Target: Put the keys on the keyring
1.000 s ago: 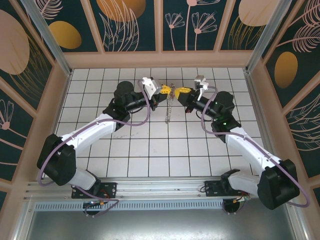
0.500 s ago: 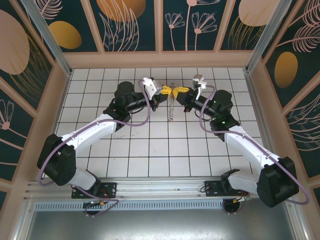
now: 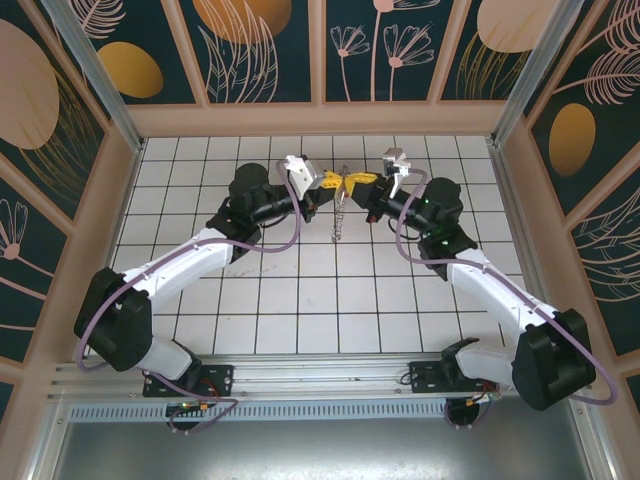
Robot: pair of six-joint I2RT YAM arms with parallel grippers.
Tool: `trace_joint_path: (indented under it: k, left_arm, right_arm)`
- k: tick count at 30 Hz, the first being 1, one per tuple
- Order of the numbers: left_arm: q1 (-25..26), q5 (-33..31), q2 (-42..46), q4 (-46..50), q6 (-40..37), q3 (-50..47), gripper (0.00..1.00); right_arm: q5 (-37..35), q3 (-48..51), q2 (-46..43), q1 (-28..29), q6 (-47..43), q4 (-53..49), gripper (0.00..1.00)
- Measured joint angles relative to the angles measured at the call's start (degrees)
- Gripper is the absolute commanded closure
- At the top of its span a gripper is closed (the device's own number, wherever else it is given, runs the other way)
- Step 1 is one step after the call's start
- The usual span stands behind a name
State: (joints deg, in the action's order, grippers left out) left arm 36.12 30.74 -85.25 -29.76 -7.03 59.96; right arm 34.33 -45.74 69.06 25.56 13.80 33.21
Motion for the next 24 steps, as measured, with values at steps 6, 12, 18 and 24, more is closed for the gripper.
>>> trace_joint_path:
  k: [6, 12, 18, 24]
  left_arm:
    - [0.00, -0.70, 0.00, -0.22, 0.00, -0.70, 1.00]
    - [0.00, -1.05, 0.02, -0.98, 0.00, -0.83, 1.00]
    - [0.00, -1.25, 0.02, -1.40, 0.00, -1.05, 1.00]
    - [0.00, -1.29, 0.02, -2.27, 0.66, -1.68, 1.00]
  right_arm:
    - [0.02, 0.00, 0.39, -0.72, 0.02, -0.07, 1.00]
    - [0.15, 0.02, 0.70, -1.81, 0.07, -0.39, 1.00]
    - [0.61, 0.17, 1.14, -2.03, 0.24, -0.39, 1.00]
    - [3.45, 0.17, 2.80, -2.62, 0.55, -0.33, 1.00]
